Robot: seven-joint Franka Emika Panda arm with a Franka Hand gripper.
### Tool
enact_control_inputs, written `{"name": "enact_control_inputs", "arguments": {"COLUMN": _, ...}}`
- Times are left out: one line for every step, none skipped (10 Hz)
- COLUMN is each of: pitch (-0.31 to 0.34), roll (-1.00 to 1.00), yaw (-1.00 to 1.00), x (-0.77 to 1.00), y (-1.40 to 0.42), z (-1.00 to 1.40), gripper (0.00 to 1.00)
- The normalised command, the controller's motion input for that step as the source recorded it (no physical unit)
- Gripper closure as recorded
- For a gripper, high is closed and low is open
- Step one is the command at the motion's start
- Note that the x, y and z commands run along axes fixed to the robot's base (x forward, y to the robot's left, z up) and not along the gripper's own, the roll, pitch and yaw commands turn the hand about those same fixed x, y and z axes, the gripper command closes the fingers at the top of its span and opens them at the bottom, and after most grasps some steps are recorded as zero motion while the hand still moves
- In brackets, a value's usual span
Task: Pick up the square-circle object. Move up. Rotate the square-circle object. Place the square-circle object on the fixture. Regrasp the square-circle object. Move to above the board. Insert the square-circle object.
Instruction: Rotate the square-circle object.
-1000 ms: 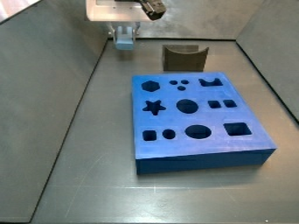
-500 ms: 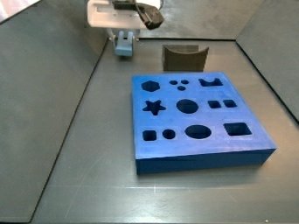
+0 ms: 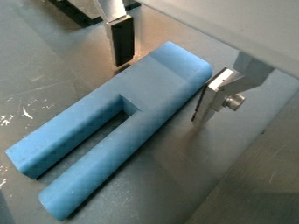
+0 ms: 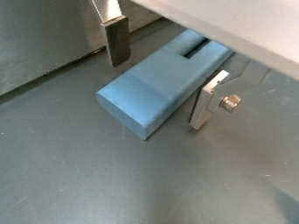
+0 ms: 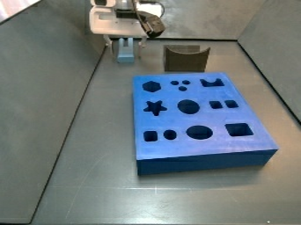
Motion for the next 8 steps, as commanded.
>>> {"name": "enact_control_inputs", "arguments": {"pitch": 0.023, "roll": 0.0, "yaw": 0.0, "x": -0.01, "y": 0.0, "z": 1.0, "gripper": 0.0}}
{"name": "enact_control_inputs", "arguments": {"pitch": 0.041, "roll": 0.01, "yaw": -0.01, "x": -0.02, "y": 0.0, "z": 1.0, "gripper": 0.0}}
{"name": "enact_control_inputs", "arguments": {"pitch": 0.077, "roll": 0.04, "yaw": -0.02, "x": -0.01, "y": 0.01, "z": 1.0, "gripper": 0.0}}
{"name": "enact_control_inputs", "arguments": {"pitch": 0.105, "roll": 0.05, "yaw": -0.02, "x": -0.01, "y": 0.01, "z": 1.0, "gripper": 0.0}}
{"name": "enact_control_inputs", "arguments": {"pitch": 0.124, "roll": 0.07, "yaw": -0.02, "x": -0.01, "y": 0.01, "z": 1.0, "gripper": 0.0}}
{"name": "enact_control_inputs", "arguments": {"pitch": 0.134, "roll": 0.09, "yaw": -0.01, "x": -0.01, "y": 0.01, "z": 1.0, "gripper": 0.0}}
{"name": "enact_control_inputs", "arguments": {"pitch": 0.138, "roll": 0.12, "yaw": 0.0, "x": -0.02, "y": 0.0, "z": 1.0, "gripper": 0.0}}
{"name": "enact_control_inputs", "arguments": {"pitch": 0.145, "roll": 0.13, "yaw": 0.01, "x": -0.02, "y": 0.0, "z": 1.0, "gripper": 0.0}}
